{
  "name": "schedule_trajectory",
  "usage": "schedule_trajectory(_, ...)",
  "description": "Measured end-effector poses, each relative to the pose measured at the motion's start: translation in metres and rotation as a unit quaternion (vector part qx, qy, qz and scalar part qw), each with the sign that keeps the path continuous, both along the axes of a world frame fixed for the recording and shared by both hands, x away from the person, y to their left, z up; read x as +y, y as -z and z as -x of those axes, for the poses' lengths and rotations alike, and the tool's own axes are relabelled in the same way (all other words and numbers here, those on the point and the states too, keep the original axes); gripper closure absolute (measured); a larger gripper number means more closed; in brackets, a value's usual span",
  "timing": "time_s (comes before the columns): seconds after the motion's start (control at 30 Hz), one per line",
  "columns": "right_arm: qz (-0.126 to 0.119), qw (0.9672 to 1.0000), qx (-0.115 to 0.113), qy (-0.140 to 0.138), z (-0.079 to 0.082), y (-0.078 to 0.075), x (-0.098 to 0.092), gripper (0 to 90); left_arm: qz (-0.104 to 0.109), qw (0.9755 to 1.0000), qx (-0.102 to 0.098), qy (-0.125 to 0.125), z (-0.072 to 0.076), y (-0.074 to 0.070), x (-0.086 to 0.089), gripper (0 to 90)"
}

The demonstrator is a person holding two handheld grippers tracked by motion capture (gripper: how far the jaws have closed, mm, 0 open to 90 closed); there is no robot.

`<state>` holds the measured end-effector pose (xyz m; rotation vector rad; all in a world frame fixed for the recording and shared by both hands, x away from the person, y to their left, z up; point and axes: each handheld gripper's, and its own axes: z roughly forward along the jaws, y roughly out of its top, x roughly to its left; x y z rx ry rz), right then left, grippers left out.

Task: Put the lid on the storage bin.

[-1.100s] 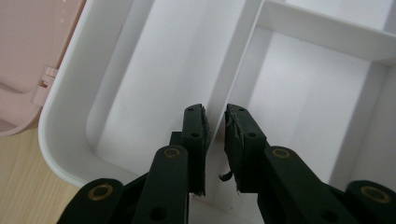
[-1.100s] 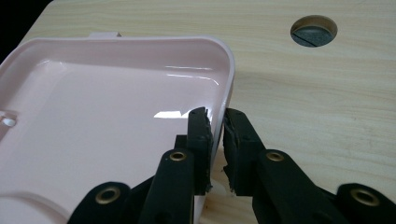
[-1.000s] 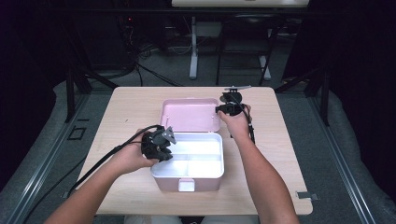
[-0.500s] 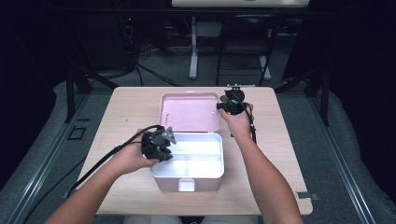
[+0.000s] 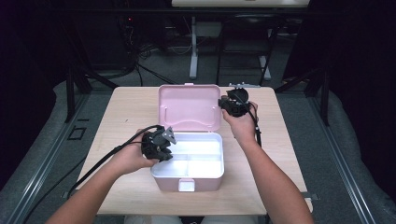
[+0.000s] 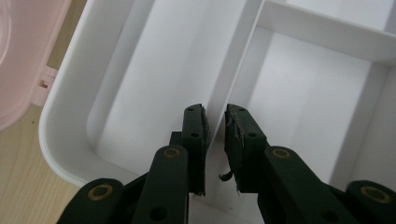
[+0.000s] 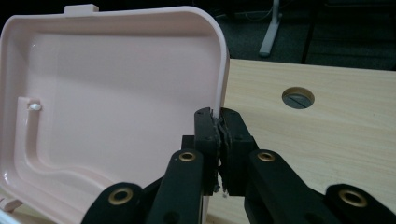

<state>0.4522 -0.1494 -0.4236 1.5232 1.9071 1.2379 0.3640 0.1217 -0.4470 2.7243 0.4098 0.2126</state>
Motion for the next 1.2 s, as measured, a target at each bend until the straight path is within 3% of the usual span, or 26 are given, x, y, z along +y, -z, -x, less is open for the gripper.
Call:
schedule_trajectory(0.17, -0.006, 0.9996, -0.025, -0.007, 0.015, -0.007, -0.002, 87.4, 0.0, 1.0, 0.0, 0.0, 0.0, 0.0, 0.0, 77.3)
schedule_trajectory(0.5, 0.014, 0.9961, -0.085, -0.017, 0.043, -0.012, -0.002, 87.5, 0.006, 1.0, 0.001, -0.006, 0.0, 0.0, 0.001, 77.0)
schedule_trajectory(0.67, 0.011, 0.9959, -0.088, -0.018, 0.045, -0.012, -0.002, 87.5, 0.003, 0.9999, -0.009, -0.008, 0.002, 0.0, 0.0, 76.4)
schedule_trajectory(0.87, 0.007, 0.9961, -0.085, -0.02, 0.044, -0.012, -0.004, 87.5, 0.001, 0.9999, -0.003, -0.009, 0.0, -0.002, 0.005, 73.0)
schedule_trajectory(1.03, 0.004, 0.9964, -0.083, -0.02, 0.043, -0.012, -0.004, 87.5, 0.039, 0.9992, -0.001, -0.01, -0.001, -0.016, 0.016, 68.4)
schedule_trajectory(1.13, 0.004, 0.9964, -0.083, -0.02, 0.043, -0.012, -0.004, 87.5, 0.052, 0.9983, -0.015, -0.021, -0.003, -0.023, 0.023, 67.7)
schedule_trajectory(1.2, 0.005, 0.9963, -0.083, -0.019, 0.044, -0.012, -0.004, 87.5, 0.071, 0.9964, -0.026, -0.039, -0.006, -0.027, 0.028, 66.5)
